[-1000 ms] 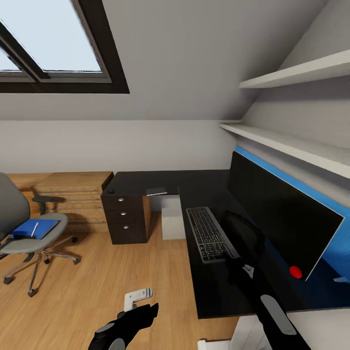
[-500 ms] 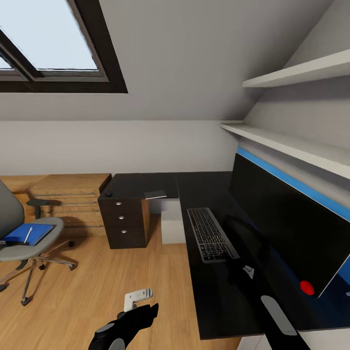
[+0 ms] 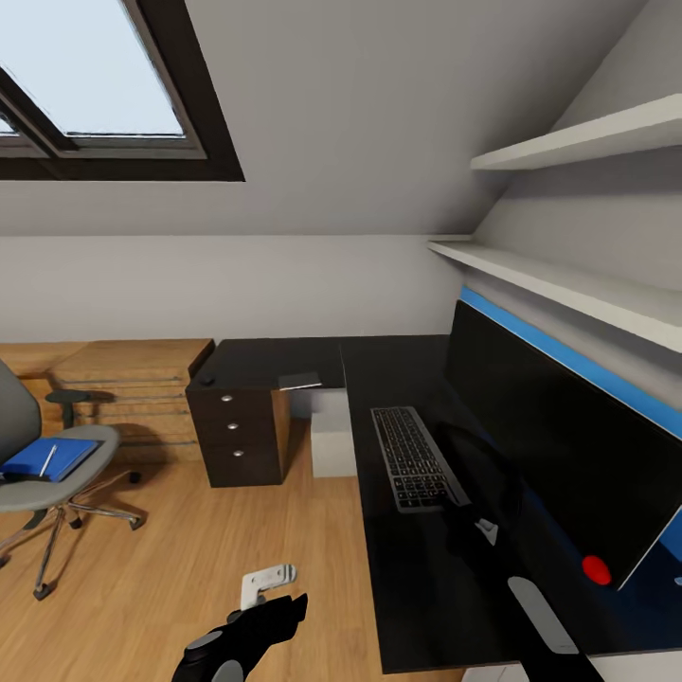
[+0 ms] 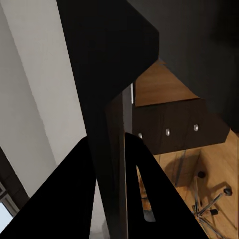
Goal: In the bedroom, organize the workspace by keeping the computer under the desk, ensuring the monitor is on the desk, placing the keyboard on the desk next to the monitor, placing the mouse on the desk next to the keyboard, moving the folder from the swivel chair onto the desk next to the mouse, stacking the notebook on top of the folder with the pen on top of the notebook, and positioning the swivel chair next to the desk.
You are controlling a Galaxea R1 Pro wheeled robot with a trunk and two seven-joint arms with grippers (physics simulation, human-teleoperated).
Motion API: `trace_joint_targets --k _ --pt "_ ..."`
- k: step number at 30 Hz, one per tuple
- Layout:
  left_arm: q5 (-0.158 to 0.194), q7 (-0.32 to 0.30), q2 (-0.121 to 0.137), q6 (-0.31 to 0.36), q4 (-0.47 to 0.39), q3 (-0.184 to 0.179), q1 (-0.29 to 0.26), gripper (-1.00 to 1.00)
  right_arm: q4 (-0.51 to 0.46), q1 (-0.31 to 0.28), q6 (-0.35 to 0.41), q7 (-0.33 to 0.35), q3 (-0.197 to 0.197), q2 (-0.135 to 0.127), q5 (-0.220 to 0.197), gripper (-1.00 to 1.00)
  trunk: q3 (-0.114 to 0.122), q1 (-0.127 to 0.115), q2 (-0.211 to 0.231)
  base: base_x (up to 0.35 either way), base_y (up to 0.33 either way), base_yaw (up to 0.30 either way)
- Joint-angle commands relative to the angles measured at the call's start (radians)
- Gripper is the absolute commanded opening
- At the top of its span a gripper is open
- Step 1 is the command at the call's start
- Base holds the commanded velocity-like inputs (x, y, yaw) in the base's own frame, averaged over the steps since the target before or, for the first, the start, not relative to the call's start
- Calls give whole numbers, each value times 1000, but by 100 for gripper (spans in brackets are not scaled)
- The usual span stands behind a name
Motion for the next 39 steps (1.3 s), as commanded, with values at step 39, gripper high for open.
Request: trace_joint_targets --k 39 --pt "11 15 -2 -1 -8 3 -1 100 28 -1 -29 17 3 0 -7 -100 -108 131 -240 0 0 0"
